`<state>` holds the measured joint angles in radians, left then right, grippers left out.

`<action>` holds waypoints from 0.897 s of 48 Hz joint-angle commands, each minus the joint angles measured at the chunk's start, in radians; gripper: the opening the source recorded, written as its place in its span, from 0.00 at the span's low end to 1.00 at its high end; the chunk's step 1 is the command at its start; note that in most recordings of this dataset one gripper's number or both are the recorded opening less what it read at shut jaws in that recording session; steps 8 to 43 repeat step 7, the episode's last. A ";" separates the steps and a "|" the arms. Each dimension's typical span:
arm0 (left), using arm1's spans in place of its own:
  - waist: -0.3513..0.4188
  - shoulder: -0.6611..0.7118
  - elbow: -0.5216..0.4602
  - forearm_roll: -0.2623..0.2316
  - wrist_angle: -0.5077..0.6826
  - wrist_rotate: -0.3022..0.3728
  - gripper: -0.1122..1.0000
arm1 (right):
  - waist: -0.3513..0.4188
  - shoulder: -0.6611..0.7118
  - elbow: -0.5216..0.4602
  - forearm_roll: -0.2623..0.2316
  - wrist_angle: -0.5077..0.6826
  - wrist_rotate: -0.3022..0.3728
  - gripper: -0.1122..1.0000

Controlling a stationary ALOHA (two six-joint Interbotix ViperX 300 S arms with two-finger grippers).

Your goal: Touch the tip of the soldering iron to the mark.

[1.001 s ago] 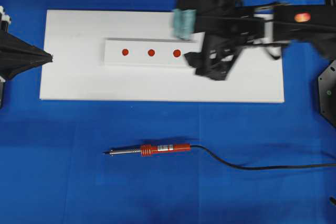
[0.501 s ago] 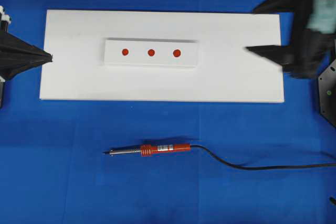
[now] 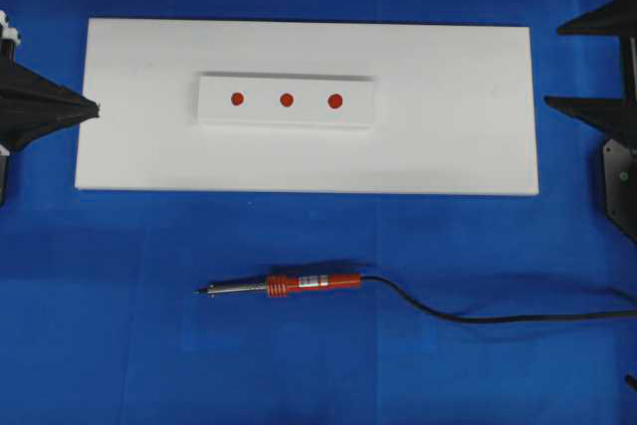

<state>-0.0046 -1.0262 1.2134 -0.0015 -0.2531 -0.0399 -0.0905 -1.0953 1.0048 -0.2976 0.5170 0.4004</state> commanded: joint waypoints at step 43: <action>-0.002 0.003 -0.012 0.003 -0.012 0.000 0.10 | -0.002 -0.025 0.057 -0.003 -0.037 -0.002 0.88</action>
